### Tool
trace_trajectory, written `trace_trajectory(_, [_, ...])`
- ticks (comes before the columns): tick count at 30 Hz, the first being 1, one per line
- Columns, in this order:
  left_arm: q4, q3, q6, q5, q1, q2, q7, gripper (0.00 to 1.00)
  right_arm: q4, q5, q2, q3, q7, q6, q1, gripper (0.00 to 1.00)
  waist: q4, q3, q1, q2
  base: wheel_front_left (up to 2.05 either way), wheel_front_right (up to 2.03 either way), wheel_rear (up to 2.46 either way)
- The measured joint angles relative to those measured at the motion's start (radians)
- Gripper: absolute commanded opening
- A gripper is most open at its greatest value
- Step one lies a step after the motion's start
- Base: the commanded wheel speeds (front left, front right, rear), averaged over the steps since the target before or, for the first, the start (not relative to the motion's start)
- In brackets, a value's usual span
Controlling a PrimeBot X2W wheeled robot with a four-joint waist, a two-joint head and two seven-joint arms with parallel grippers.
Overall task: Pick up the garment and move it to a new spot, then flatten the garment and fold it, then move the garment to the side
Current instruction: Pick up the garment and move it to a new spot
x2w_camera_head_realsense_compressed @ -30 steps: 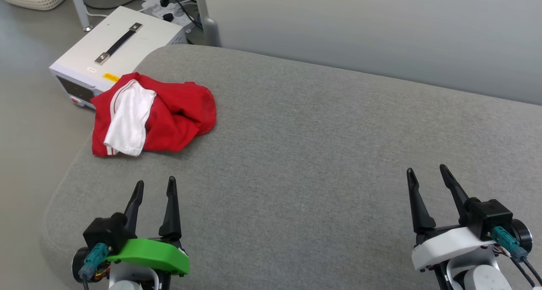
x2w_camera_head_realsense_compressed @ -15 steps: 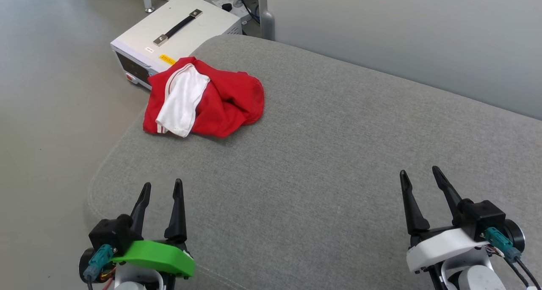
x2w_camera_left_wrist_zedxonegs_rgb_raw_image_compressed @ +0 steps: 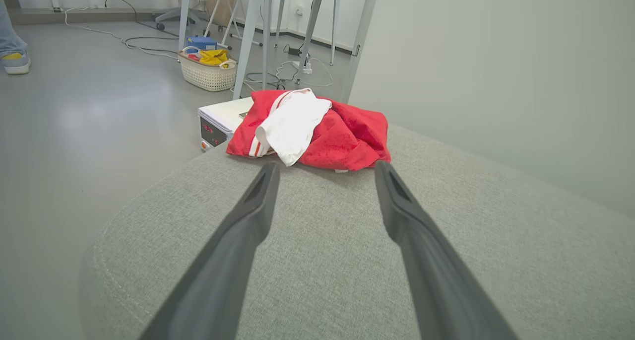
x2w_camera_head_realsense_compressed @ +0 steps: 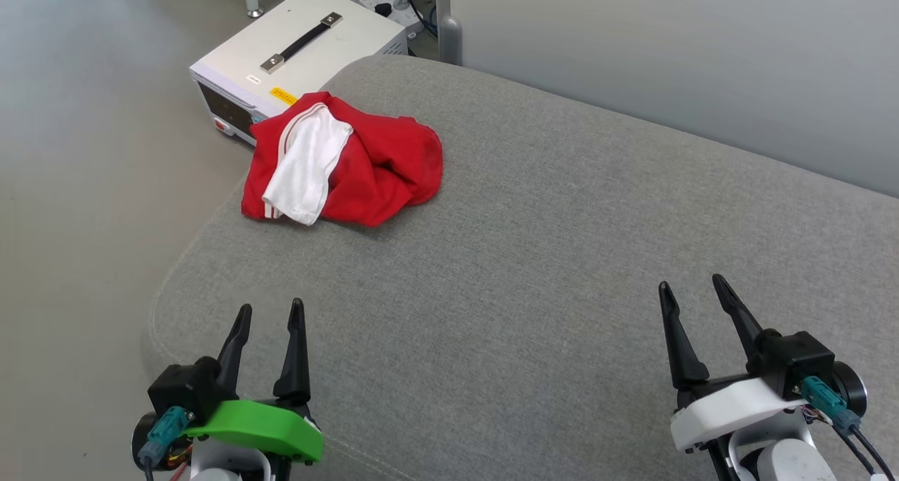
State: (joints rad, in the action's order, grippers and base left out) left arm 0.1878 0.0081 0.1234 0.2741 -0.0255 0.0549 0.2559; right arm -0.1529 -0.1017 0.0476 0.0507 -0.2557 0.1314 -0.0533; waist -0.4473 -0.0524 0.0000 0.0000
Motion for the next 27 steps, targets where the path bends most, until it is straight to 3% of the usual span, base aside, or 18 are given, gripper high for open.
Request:
trace_trajectory(7, [0.098, -0.038, 0.0, 0.013, -0.06, 0.024, 0.0, 1.0, 0.015, 0.045, 0.0, -0.001, 0.0, 0.0, -0.039, 1.0, 0.021, -0.06, 0.0, 0.0, 0.0, 0.0, 0.0])
trace_trajectory(8, [0.165, -0.099, 0.0, 0.056, -0.146, 0.08, -0.001, 1.0, 0.028, 0.07, 0.0, -0.005, 0.0, 0.0, -0.071, 1.0, 0.034, -0.101, 0.0, 0.0, 0.0, 0.0, 0.0])
trace_trajectory(16, [0.285, -0.226, 0.0, 0.225, -0.456, 0.306, -0.107, 1.0, 0.049, 0.124, -0.001, -0.01, -0.001, 0.0, -0.131, 1.0, 0.084, -0.237, 0.0001, 0.0, 0.0, 0.0, 0.0])
trace_trajectory(27, [0.457, -0.368, 0.005, 0.495, -0.764, 0.546, -0.422, 1.0, 0.093, 0.145, -0.001, -0.018, -0.001, 0.0, -0.197, 1.0, 0.172, -0.416, 0.0001, 0.0, 0.0, 0.0, 0.0])
